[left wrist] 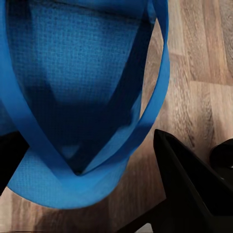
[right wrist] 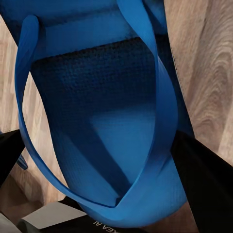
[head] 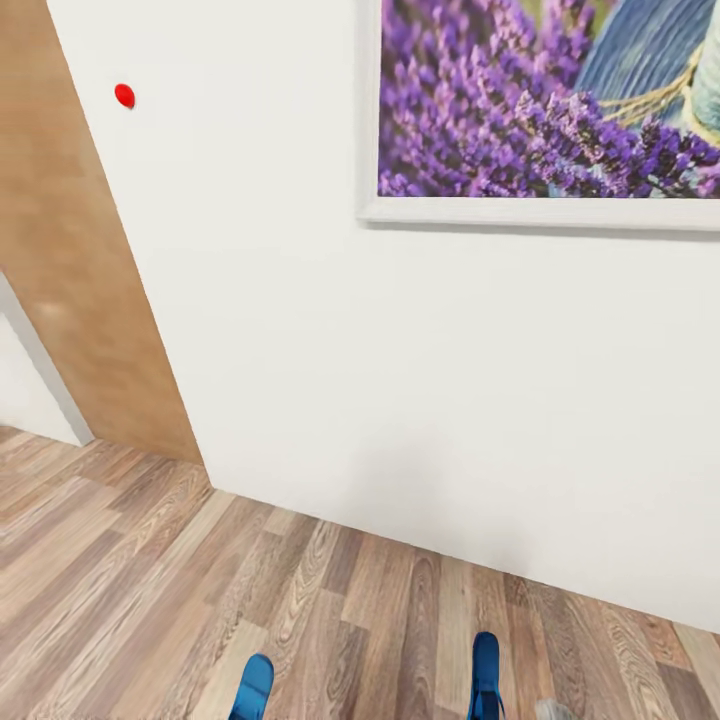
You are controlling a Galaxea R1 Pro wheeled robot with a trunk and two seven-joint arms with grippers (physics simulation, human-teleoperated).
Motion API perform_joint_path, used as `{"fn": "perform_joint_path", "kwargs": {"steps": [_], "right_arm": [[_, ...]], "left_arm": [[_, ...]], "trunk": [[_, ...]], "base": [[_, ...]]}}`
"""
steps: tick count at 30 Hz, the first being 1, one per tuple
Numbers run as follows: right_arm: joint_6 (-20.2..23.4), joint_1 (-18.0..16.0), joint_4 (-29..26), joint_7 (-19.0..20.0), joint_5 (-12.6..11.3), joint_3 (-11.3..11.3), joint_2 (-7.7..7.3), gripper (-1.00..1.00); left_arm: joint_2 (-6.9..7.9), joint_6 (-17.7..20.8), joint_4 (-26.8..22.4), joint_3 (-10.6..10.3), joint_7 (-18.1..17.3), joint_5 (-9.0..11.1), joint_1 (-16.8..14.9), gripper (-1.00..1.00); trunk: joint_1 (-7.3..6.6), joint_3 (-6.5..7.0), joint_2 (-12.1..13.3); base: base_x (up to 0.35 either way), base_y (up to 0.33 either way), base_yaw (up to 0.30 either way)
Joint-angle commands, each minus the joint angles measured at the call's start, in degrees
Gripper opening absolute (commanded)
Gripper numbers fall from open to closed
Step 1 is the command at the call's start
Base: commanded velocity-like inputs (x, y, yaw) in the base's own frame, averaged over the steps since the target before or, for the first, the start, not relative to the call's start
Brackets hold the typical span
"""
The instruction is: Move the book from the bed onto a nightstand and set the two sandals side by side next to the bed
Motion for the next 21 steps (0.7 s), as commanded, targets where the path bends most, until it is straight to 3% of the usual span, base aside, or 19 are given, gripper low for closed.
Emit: {"fn": "perform_joint_path", "kwargs": {"steps": [1, 17, 21], "right_arm": [[0.53, -0.03, -0.09, 0.23, 0.26, -0.48, 0.02, -1.0], [0.53, -0.03, -0.09, 0.25, 0.26, -0.48, 0.02, -1.0], [0.53, -0.03, -0.1, 0.26, 0.26, -0.42, 0.02, -1.0]], "left_arm": [[0.01, -0.35, 0.04, 0.52, 0.1, -0.68, -0.05, -1.0], [-0.05, -0.35, 0.05, 0.52, 0.11, -0.68, -0.05, -1.0], [-0.06, -0.29, 0.04, 0.52, 0.13, -0.67, -0.05, -1.0]], "trunk": [[-0.01, -0.05, -0.02], [-0.01, -0.05, -0.02], [-0.01, -0.05, -0.02]], "base": [[0.001, 0.0, 0.209], [0.0, 0.0, 0.209], [0.228, 0.0, 0.209]]}}
